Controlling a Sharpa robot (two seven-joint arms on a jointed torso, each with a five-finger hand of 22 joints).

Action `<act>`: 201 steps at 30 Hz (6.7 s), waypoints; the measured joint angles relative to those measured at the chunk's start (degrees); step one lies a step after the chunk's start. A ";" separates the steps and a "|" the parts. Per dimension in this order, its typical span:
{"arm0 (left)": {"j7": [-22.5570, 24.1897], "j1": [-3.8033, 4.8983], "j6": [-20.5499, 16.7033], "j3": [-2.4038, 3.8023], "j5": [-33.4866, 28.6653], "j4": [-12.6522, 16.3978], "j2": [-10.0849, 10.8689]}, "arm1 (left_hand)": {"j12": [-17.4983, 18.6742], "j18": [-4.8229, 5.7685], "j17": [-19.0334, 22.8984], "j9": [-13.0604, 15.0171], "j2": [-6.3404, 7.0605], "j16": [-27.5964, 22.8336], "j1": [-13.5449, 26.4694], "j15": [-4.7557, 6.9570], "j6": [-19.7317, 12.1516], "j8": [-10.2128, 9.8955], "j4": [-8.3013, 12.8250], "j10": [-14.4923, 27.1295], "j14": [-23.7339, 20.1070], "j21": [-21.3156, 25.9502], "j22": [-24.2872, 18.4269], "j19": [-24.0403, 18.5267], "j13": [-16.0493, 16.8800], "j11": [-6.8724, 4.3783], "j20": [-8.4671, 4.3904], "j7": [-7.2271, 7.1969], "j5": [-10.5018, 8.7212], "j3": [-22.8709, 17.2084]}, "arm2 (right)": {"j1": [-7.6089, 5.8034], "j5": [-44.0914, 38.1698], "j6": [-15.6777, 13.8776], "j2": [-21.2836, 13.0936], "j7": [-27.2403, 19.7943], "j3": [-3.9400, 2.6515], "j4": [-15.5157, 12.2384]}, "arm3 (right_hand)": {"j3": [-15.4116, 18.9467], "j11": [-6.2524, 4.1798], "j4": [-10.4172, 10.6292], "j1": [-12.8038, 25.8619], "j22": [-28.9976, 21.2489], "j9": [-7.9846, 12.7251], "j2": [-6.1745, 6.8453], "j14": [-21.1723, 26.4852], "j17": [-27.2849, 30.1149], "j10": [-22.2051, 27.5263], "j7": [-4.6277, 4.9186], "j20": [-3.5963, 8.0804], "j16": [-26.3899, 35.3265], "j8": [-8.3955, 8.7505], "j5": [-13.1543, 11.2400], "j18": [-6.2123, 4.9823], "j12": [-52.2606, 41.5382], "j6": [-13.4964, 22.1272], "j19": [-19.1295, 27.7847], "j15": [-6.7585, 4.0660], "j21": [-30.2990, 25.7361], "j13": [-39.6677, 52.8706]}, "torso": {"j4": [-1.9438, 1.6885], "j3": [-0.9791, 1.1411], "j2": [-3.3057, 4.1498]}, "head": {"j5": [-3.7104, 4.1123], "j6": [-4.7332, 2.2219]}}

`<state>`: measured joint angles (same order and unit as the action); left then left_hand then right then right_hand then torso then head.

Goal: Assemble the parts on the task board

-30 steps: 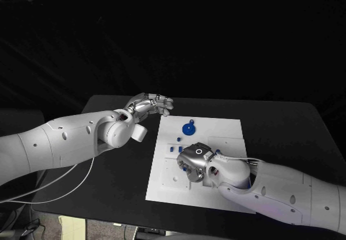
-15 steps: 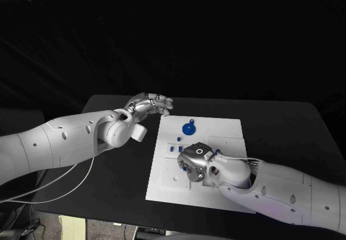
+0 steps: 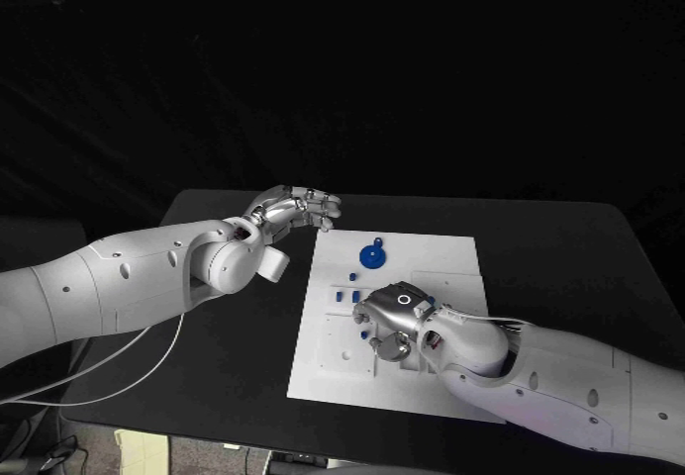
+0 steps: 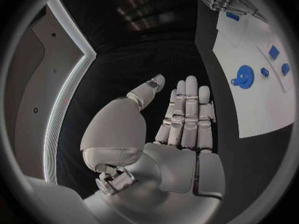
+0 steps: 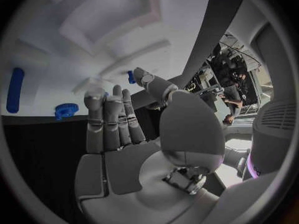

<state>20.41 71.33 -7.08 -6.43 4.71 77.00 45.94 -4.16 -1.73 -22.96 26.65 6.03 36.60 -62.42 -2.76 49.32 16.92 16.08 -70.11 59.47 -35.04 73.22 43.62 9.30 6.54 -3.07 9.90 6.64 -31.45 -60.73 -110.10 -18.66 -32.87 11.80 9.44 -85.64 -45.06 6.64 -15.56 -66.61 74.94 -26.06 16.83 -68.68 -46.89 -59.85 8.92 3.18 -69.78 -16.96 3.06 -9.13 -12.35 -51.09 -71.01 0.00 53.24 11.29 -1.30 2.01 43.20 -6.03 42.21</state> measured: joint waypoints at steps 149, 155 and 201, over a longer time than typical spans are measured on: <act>-0.27 0.01 0.46 -0.01 -0.14 -2.67 -1.27 | 0.00 0.01 -0.95 -0.02 0.00 -0.88 0.00 0.09 0.00 0.00 0.00 0.00 0.33 0.45 0.23 0.21 -0.06 0.00 0.21 0.00 0.00 0.00 | 0.23 6.05 2.66 1.98 -1.29 -1.31 -3.61 | -7.12 -4.39 7.09 -1.35 -0.03 -1.35 -3.29 -2.35 1.42 -9.38 -2.95 0.71 -0.77 -4.79 -0.41 0.26 -6.47 -7.86 -2.16 -3.80 0.86 0.78 | -0.04 -0.02 0.02 | -0.71 -0.50; -0.28 0.01 0.47 -0.01 -0.15 -2.76 -1.27 | 0.00 0.01 -1.00 -0.01 0.00 -0.88 0.00 0.09 0.00 0.00 0.00 0.00 0.33 0.45 0.23 0.21 -0.06 0.00 0.20 0.00 0.00 0.00 | 0.24 5.69 2.87 1.52 -1.31 -1.19 -3.40 | -6.97 -4.39 6.94 -1.36 -0.03 -1.33 -3.31 -2.35 1.42 -9.39 -2.95 0.70 -0.77 -4.80 -0.41 0.26 -6.42 -7.86 -2.16 -3.80 0.86 0.86 | -0.01 0.02 0.02 | -0.95 -0.16; -0.36 0.00 0.64 -0.02 -0.18 -2.89 -1.28 | 0.00 0.01 -1.27 -0.01 0.00 -1.11 0.00 0.09 0.00 0.00 0.00 0.00 0.33 0.45 0.31 0.20 -0.04 0.00 0.20 0.00 0.00 0.00 | 1.20 2.11 3.17 2.48 -0.60 -0.64 -2.08 | -7.04 -4.59 6.36 -1.59 0.00 -1.44 -3.53 -2.54 1.40 -9.60 -2.94 0.62 -0.76 -4.81 -0.40 0.27 -6.50 -8.06 -2.43 -3.61 0.86 0.97 | -0.03 -0.02 0.00 | -1.40 0.62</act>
<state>20.05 71.34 -6.43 -6.45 4.53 74.11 44.66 -4.16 -1.71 -24.23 26.64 6.03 35.49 -62.42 -2.67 49.32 16.92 16.08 -70.11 59.80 -34.60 73.53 43.83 9.26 6.54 -2.87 9.90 6.64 -31.45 -59.52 -107.99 -15.49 -30.39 11.20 8.81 -87.72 -52.10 2.06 -9.20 -68.20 74.94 -27.50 13.30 -71.23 -45.49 -69.45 5.98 3.80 -70.54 -21.77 2.66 -8.87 -18.85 -59.15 -73.44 -3.61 54.10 12.26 -1.33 1.99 43.20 -7.43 42.83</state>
